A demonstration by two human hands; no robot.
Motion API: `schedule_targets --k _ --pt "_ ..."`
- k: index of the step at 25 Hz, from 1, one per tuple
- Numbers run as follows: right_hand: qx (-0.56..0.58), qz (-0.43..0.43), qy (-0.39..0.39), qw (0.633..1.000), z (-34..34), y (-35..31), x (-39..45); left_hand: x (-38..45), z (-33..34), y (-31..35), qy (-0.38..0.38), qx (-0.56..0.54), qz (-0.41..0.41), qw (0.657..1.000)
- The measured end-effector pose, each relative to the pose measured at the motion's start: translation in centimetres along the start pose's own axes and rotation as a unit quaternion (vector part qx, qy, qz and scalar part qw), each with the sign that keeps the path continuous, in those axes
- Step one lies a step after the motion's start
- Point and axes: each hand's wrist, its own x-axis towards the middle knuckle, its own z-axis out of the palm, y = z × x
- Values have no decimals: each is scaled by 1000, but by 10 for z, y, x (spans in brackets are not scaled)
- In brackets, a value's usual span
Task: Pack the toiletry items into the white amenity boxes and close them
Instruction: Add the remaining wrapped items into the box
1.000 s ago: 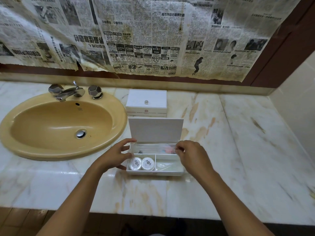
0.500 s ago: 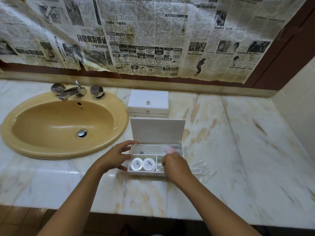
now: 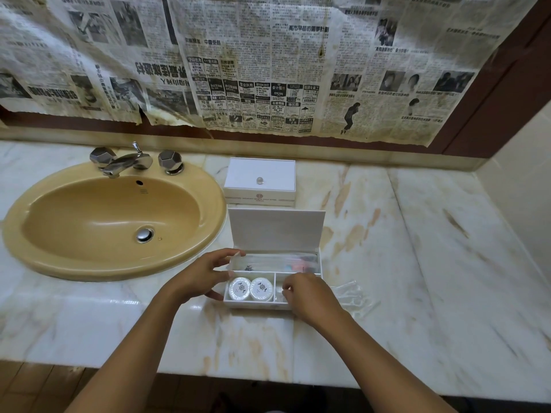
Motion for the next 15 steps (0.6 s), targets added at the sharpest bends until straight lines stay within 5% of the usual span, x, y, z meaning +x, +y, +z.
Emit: schedule_targets --k 8,12,15 --pt "76 29 178 981 -46 20 -3 -1 0 1 -6 5 2 1000" --pt "67 89 184 977 -47 49 0 -4 1 4 -7 4 5 1000" --pt "41 135 109 984 -37 64 1 -4 1 4 -7 8 8 1000"
